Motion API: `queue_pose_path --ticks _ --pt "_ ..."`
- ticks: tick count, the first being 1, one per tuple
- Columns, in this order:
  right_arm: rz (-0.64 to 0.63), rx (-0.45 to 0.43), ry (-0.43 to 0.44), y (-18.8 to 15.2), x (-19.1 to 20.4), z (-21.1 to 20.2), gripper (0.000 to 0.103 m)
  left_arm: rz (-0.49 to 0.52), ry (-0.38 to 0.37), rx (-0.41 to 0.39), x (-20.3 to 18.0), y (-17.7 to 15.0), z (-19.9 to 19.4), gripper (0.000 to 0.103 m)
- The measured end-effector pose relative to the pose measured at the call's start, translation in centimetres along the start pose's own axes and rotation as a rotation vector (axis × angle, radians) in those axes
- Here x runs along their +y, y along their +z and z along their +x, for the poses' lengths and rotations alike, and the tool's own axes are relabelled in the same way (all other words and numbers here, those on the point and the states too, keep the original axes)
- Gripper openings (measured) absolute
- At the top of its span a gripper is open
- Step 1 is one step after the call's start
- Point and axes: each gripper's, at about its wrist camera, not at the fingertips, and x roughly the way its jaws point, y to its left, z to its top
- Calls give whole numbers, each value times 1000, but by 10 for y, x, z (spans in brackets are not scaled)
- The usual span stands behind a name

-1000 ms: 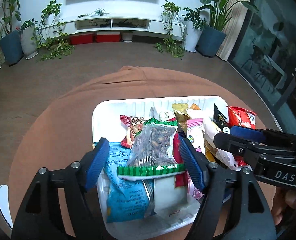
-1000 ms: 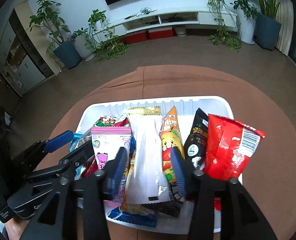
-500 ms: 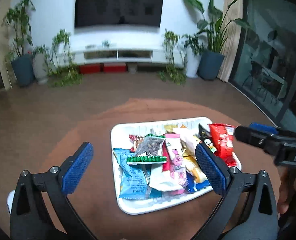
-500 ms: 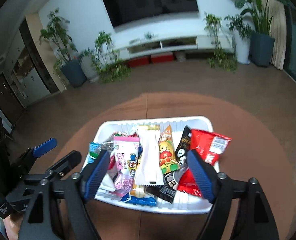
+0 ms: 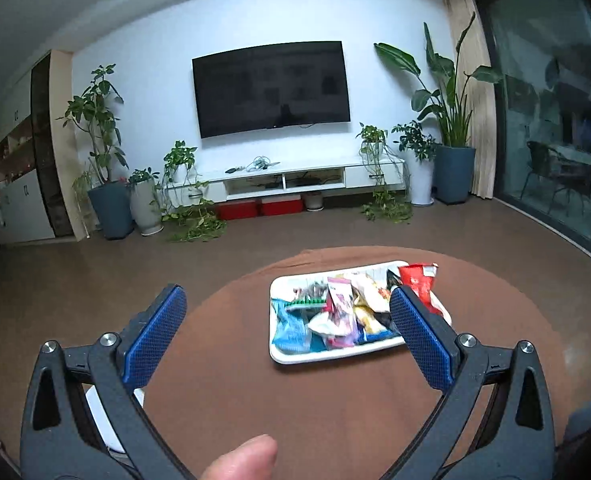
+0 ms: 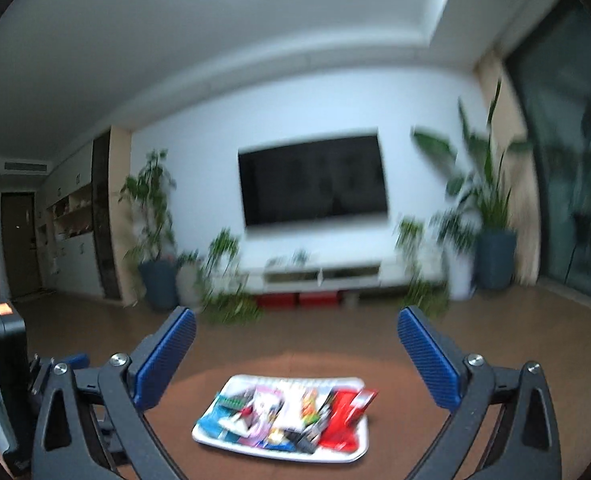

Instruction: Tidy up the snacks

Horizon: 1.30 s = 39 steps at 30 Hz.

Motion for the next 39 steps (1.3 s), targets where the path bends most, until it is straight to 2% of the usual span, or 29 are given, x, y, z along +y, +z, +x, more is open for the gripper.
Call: queue_pose_path --ticks 3,6,7,9,12,16,25,39 --pt "-2 -55 -7 11 0 -32 103 -15 19 32 -2 -9 -19 103" --pt "5 -27 0 5 -3 -46 103 -42 14 78 -4 -24 -35 103" --pt "15 14 9 -1 -5 -46 103 -50 15 103 -4 -30 -38 103" --pt "58 162 36 -19 -11 -41 103 -64 15 148 -5 -43 -43 103" --pt "118 358 22 -56 -19 -34 103 -76 30 210 -8 -65 -45 103" --pt "129 477 -25 -98 -19 -41 103 -92 29 292 -13 -96 -42 103" --pt "109 543 -74 -141 -12 -45 103 -81 10 385 -29 -136 -21 103" --pt "77 619 -47 -172 11 -50 103 -100 -8 441 -27 -149 2 103"
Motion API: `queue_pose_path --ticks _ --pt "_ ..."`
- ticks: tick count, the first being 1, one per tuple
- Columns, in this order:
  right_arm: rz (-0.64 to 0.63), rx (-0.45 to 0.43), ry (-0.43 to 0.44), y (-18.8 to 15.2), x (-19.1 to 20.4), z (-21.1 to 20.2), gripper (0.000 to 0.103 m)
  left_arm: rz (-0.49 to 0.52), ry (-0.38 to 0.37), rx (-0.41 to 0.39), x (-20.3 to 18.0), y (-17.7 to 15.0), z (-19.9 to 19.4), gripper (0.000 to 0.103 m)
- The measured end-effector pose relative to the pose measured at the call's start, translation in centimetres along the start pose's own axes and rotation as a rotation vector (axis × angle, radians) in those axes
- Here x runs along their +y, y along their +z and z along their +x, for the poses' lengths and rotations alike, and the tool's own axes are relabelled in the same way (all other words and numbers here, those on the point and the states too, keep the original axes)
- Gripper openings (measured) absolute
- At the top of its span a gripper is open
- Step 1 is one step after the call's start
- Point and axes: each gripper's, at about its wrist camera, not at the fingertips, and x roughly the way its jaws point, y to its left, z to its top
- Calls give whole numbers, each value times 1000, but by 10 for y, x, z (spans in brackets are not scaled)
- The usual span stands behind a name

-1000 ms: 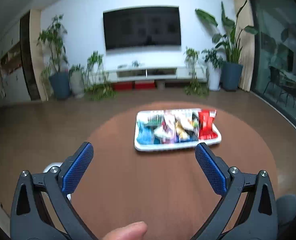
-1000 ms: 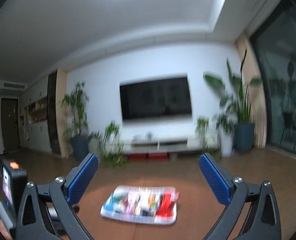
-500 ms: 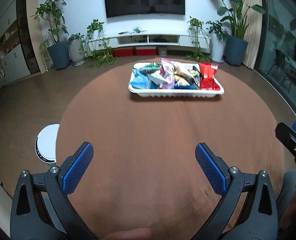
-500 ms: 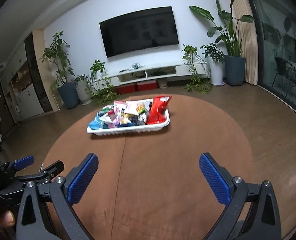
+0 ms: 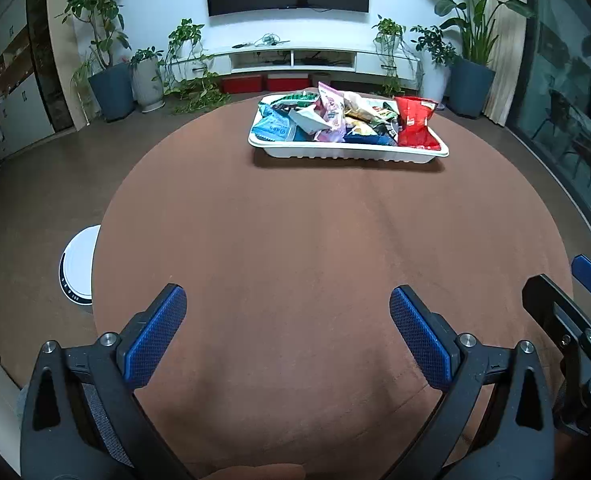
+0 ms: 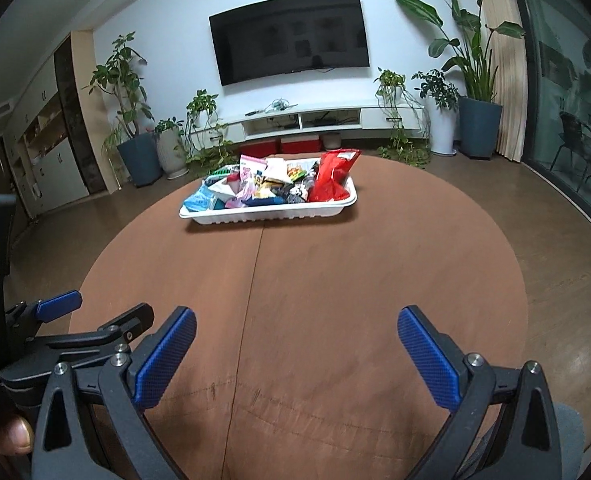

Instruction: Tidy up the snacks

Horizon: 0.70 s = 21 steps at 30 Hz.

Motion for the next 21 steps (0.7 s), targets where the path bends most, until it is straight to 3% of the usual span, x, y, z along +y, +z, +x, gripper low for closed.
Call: queue_pose_path --ticks 21 --pt "-4 29 -6 -2 1 4 103 -12 -9 -2 4 -2 -1 103"
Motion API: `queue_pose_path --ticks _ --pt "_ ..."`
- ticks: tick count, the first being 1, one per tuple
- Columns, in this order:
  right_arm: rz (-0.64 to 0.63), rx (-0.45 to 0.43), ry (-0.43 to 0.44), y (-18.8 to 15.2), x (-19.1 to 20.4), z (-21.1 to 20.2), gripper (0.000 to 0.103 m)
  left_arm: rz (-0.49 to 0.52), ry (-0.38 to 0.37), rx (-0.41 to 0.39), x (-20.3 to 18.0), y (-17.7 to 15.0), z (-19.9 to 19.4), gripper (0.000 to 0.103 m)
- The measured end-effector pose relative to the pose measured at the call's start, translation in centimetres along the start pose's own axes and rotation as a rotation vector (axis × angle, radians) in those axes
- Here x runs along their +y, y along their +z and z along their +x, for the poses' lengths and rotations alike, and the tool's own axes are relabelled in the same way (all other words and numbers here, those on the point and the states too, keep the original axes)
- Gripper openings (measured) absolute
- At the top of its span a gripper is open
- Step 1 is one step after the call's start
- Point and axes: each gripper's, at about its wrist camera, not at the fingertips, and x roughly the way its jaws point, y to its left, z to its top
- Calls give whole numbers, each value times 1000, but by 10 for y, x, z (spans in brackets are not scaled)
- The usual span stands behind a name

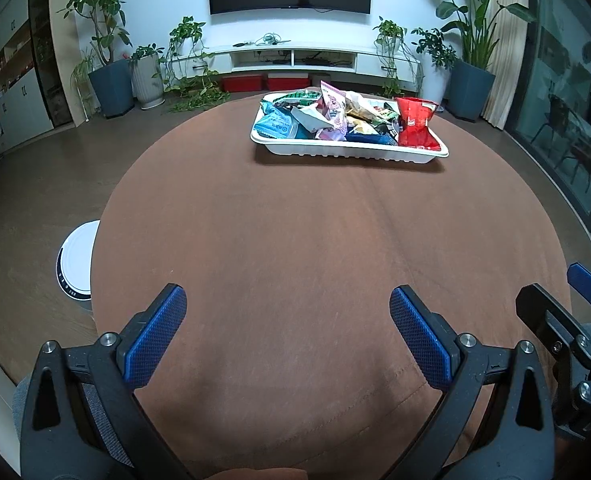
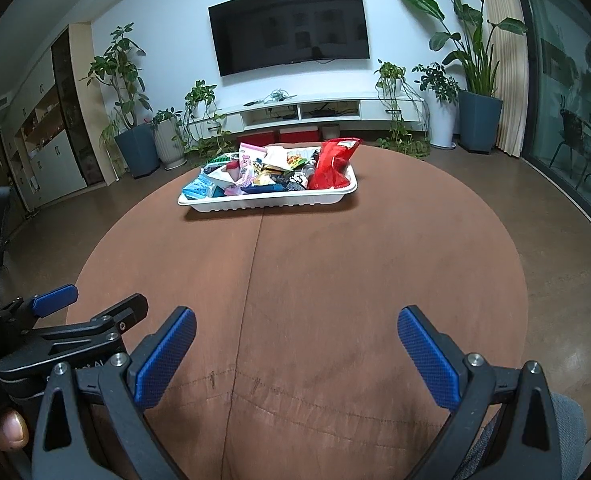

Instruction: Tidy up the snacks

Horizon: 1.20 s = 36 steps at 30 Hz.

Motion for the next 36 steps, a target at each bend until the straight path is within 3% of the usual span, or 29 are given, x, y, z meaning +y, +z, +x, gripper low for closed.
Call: queue_pose_path --ticks 36 --pt "-3 26 -5 -8 -3 2 103 1 -6 -3 -3 -2 -1 103"
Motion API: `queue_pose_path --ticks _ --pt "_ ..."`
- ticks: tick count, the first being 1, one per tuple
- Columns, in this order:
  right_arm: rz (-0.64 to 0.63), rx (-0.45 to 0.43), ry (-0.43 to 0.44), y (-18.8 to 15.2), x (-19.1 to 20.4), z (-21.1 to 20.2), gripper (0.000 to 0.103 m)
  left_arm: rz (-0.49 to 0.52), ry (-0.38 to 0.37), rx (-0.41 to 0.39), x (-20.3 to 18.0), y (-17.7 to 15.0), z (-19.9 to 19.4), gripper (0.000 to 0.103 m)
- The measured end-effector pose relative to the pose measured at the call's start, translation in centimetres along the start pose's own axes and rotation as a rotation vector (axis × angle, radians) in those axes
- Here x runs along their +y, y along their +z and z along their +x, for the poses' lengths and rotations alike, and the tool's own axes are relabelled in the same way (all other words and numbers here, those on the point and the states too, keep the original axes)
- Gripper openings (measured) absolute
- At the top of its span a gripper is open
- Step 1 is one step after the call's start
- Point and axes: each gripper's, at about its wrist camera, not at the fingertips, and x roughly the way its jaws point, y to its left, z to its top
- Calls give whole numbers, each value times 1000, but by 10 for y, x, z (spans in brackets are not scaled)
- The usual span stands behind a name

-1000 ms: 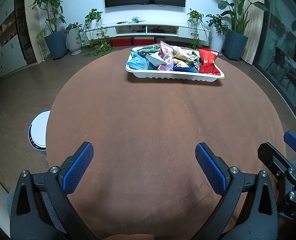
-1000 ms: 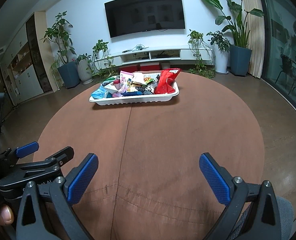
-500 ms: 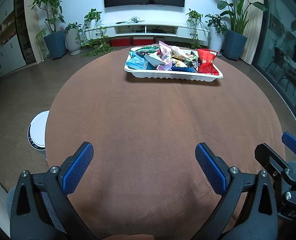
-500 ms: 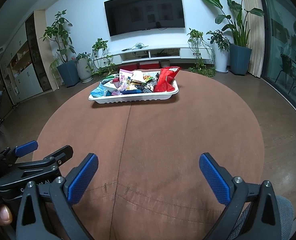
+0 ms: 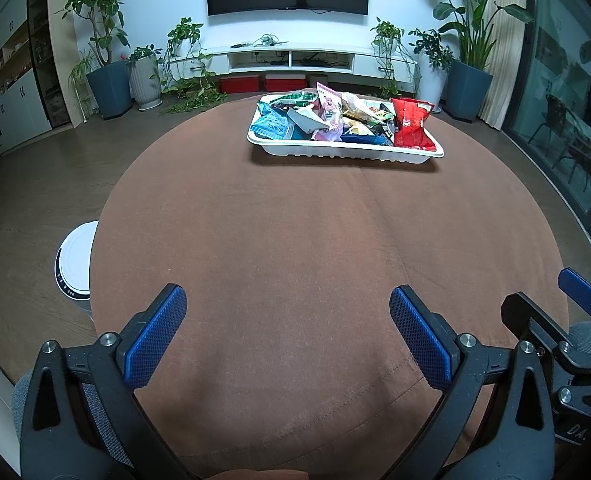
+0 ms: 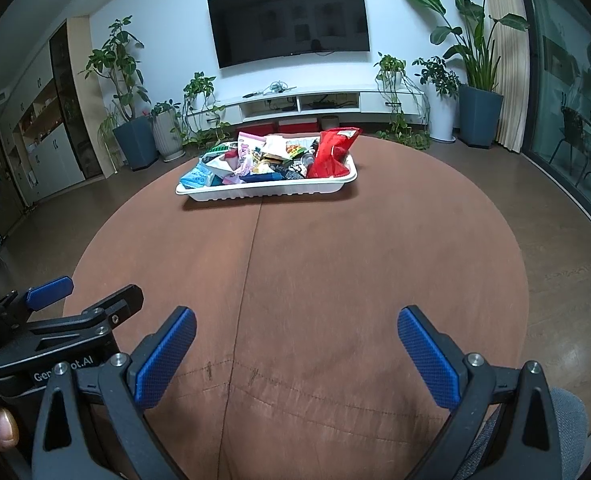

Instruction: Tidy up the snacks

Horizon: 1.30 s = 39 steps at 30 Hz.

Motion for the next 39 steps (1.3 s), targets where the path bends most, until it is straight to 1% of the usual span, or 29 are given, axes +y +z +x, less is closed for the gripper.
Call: queue_pose_path --ticks 24,39 --pt "0 9 -1 -1 -1 -1 103 -1 2 3 -1 -1 0 103" --pt "6 21 -3 -12 -5 -1 103 -16 -10 -10 2 -2 -3 103"
